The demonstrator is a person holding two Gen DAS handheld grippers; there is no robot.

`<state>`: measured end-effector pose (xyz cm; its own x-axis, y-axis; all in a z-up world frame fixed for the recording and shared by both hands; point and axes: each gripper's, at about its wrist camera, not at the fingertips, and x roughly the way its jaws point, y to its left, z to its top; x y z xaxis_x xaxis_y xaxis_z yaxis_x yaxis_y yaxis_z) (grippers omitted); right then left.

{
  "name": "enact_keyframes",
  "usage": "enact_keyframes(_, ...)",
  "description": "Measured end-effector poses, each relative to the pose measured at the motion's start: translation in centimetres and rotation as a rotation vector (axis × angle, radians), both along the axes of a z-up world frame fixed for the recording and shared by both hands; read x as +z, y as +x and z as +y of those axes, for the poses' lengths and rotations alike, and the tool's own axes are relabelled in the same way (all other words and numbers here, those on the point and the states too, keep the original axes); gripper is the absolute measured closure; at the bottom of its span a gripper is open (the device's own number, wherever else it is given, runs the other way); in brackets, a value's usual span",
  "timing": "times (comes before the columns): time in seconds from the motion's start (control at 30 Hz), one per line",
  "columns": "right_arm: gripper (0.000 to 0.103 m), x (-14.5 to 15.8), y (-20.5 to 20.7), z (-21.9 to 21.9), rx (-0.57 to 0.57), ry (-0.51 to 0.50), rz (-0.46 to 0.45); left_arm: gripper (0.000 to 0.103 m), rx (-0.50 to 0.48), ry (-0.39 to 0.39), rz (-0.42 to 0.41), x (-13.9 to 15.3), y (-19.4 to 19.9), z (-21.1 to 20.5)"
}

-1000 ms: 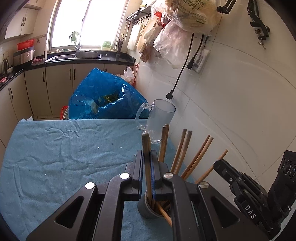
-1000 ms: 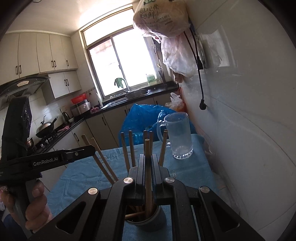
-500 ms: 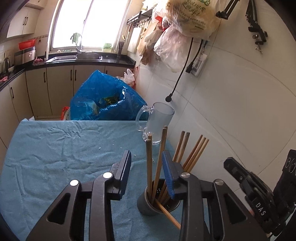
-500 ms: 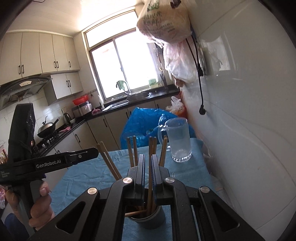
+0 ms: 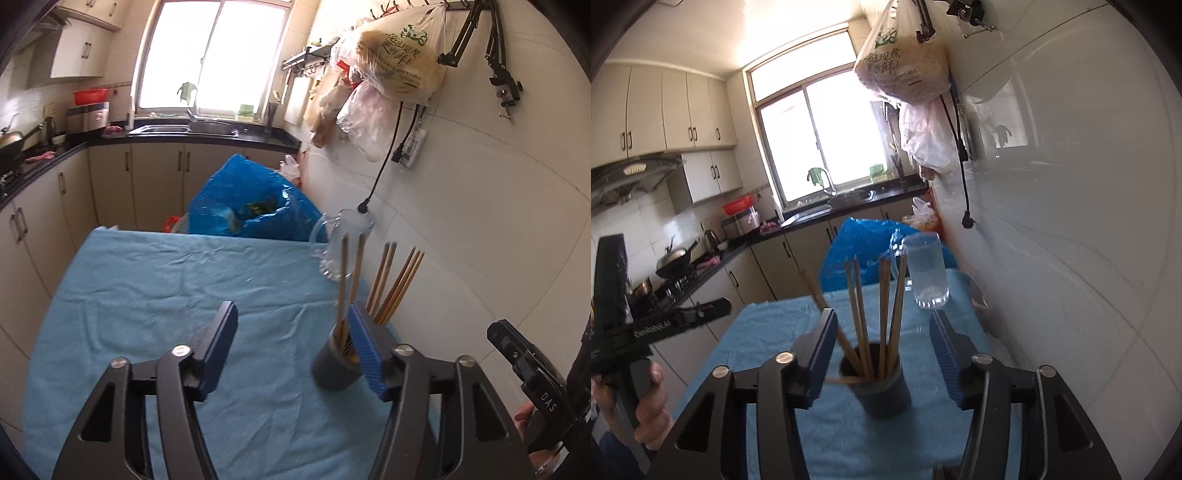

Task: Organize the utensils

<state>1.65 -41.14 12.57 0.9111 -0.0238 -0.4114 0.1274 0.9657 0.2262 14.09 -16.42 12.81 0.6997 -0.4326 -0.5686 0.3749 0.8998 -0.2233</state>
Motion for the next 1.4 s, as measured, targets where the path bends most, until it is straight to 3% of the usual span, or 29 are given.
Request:
enact_keyframes(0.23, 0.028, -2.8, -3.0, 3.9, -0.040, -0.115, 0.103, 0.025, 0.041, 0.122, 0.013, -3.5, -5.0, 3.2)
enact_keyframes(0.57, 0.024, -8.3, -6.3, 8.5, -0.126, -0.186, 0.233, 0.025, 0.133, 0.181, 0.142, -10.9, -10.4, 7.2)
enact_keyframes(0.87, 0.022, -11.2, -7.4, 11.1, -0.122, -0.207, 0.293, 0.025, 0.114, 0.235, 0.111, -12.2, -12.7, 7.1)
enact_keyframes(1.4, 0.019, -11.6, -7.9, 12.5, -0.112, -0.222, 0.280, 0.025, 0.095, 0.249, 0.127, -13.6, -13.0, 6.5)
